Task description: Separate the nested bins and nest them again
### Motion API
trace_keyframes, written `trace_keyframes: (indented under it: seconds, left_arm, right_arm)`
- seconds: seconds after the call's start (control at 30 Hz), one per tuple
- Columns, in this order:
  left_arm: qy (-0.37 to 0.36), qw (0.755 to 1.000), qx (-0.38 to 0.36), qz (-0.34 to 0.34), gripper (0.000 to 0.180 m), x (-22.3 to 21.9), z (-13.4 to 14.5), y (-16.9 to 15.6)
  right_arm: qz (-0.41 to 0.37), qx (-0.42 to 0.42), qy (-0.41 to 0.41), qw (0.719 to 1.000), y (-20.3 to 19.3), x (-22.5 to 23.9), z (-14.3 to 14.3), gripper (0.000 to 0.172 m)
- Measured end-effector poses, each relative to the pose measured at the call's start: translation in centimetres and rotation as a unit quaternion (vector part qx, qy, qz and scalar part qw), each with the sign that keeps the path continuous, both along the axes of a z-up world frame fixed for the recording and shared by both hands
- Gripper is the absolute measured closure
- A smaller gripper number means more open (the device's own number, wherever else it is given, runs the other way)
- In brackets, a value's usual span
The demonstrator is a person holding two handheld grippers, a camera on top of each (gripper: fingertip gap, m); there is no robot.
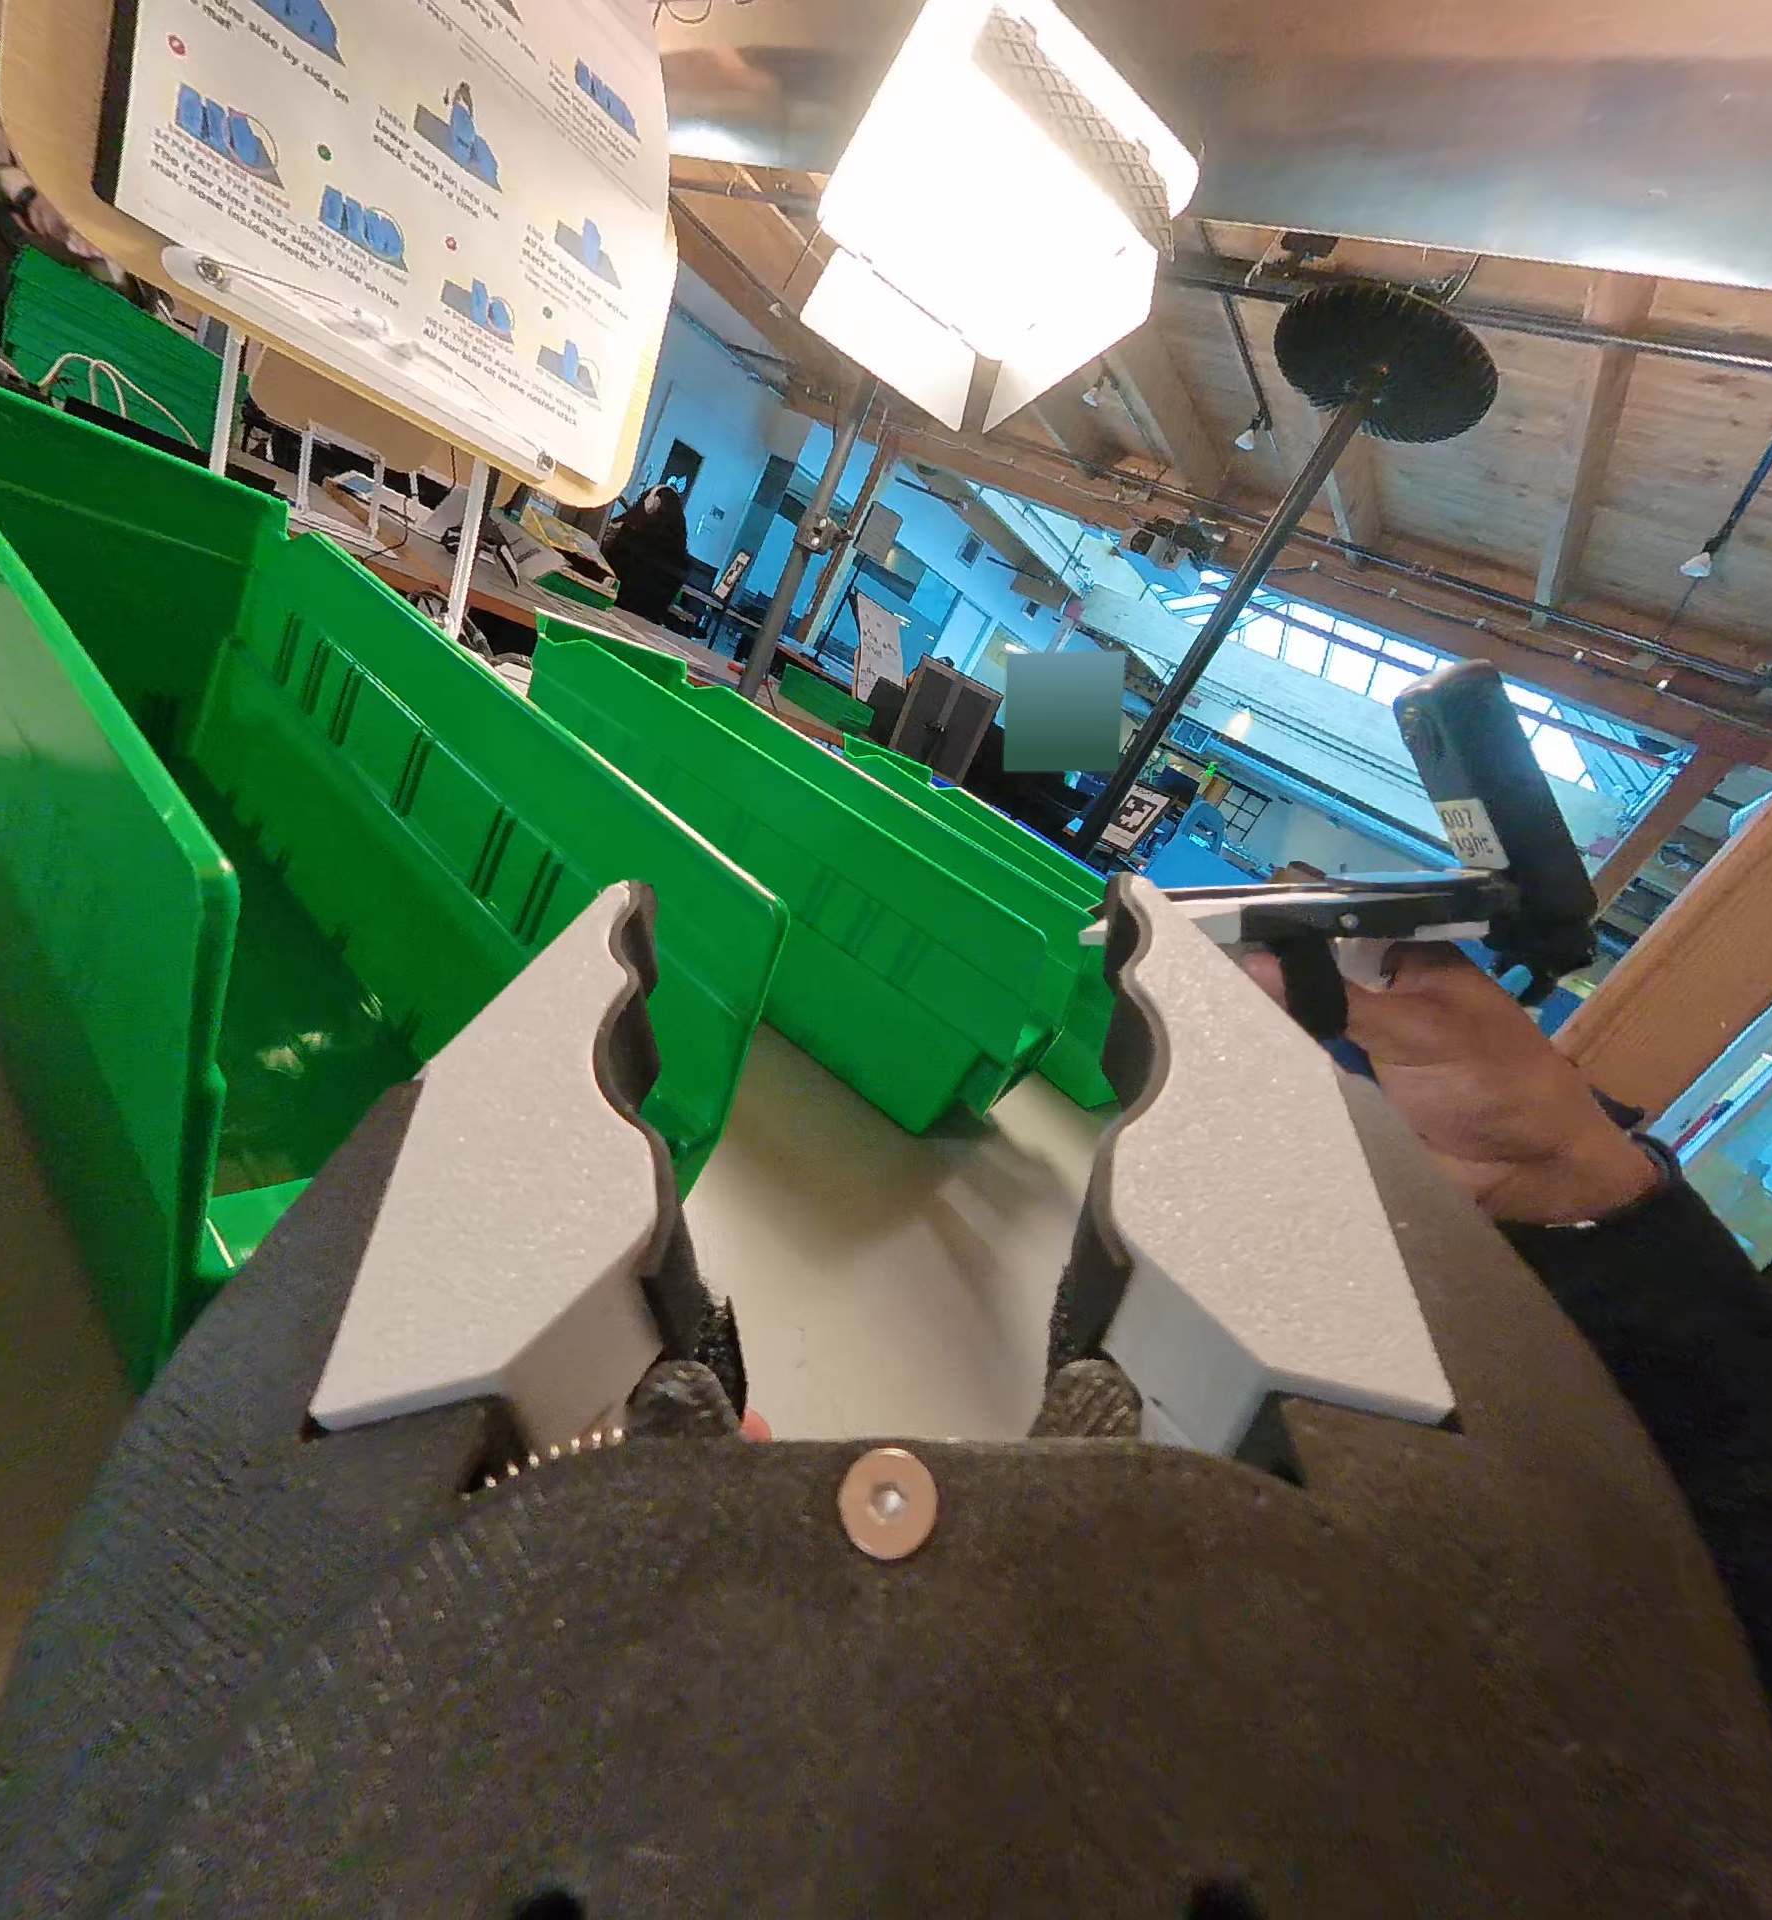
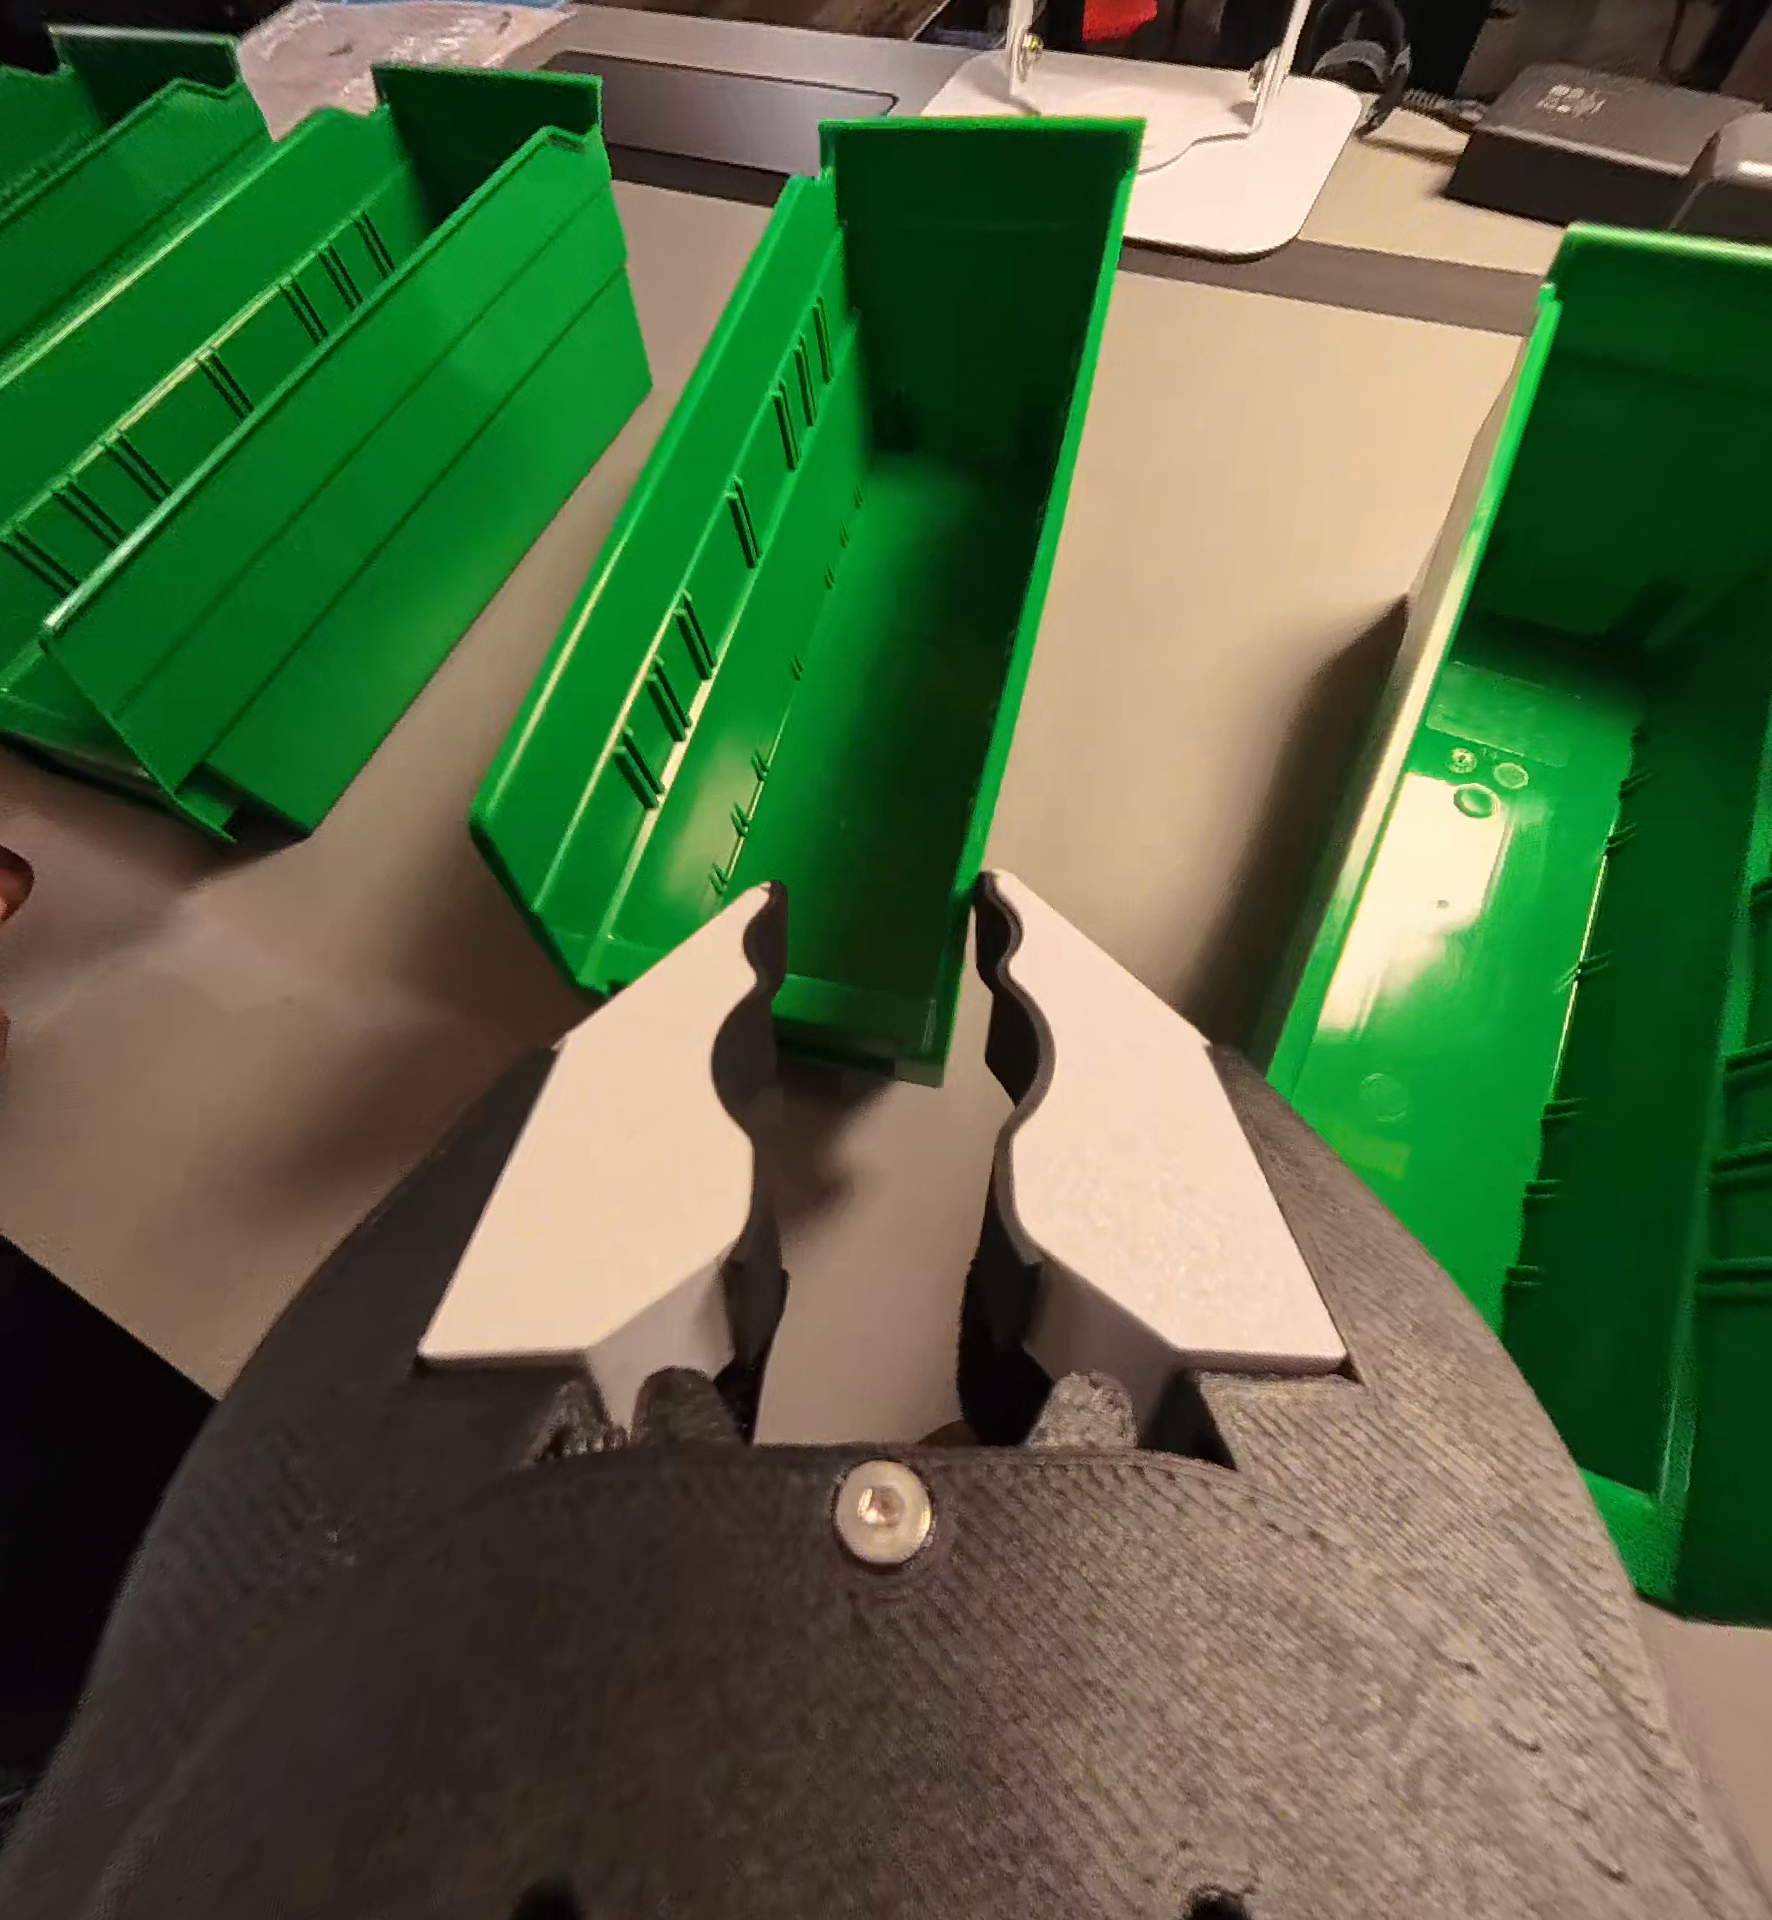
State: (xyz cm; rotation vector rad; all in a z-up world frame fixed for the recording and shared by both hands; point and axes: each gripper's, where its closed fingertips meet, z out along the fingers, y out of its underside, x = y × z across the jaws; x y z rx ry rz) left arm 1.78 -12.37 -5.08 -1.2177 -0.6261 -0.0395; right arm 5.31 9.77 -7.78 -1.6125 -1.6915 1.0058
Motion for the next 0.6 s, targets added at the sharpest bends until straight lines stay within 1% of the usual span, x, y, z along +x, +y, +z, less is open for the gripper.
trace_keyframes:
  seconds: [0.1, 0.17, 0.27, 0.4, 0.6]
  left_arm:
    - [-0.002, 1.000, 0.000, -0.002, 0.095, 0.0, 0.0, 0.1]
    - [-0.002, 1.000, 0.000, -0.003, 0.095, 0.0, -0.1, 0.1]
    - [0.000, 1.000, 0.000, -0.001, 0.095, 0.0, 0.0, 0.0]
    - [0.002, 1.000, -0.001, 0.000, 0.095, 0.0, 0.0, 0.0]
    - [0.012, 1.000, -0.008, 0.007, 0.095, 0.2, 0.1, 0.1]
  right_arm:
    - [0.015, -0.009, 0.002, 1.000, -0.9, 0.5, -0.4, 0.150]
    - [0.020, -0.017, 0.005, 1.000, -1.2, 0.8, -0.5, 0.150]
    - [0.025, -0.032, 0.023, 0.999, -1.6, 1.5, 0.1, 0.144]
    - [0.063, -0.078, 0.065, 0.993, -3.3, 3.2, 1.2, 0.139]
    - [0.081, -0.123, 0.133, 0.980, -4.8, 5.2, 1.1, 0.118]
